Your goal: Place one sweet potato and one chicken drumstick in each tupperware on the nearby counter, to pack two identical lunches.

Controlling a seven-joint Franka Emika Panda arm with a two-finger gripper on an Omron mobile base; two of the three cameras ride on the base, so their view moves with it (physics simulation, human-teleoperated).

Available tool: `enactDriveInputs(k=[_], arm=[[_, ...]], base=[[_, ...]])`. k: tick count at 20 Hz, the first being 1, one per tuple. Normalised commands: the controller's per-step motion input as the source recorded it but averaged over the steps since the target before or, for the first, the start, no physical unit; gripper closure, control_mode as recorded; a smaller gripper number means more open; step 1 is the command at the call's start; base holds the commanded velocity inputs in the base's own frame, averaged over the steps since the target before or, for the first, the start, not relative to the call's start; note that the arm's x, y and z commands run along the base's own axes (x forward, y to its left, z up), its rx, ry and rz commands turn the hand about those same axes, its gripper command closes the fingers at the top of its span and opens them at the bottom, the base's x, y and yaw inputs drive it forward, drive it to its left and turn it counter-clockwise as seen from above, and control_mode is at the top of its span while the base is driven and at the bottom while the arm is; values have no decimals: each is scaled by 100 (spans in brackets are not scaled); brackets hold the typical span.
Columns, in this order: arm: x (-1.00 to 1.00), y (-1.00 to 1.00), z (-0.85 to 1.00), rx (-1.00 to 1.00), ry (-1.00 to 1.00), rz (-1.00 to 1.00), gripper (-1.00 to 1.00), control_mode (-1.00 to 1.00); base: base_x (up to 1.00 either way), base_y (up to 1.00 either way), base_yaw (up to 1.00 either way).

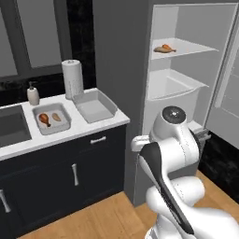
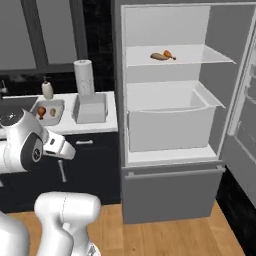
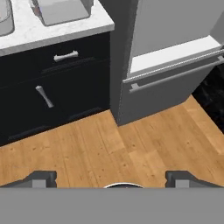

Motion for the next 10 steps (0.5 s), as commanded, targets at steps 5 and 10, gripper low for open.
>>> enactDriveInputs(k=[5,10], arm=[[0,0,0,0,0,0,-100,100],[0,0,0,0,0,0,-100,100]], base=[[15,-100,-1],[69,-97,6]])
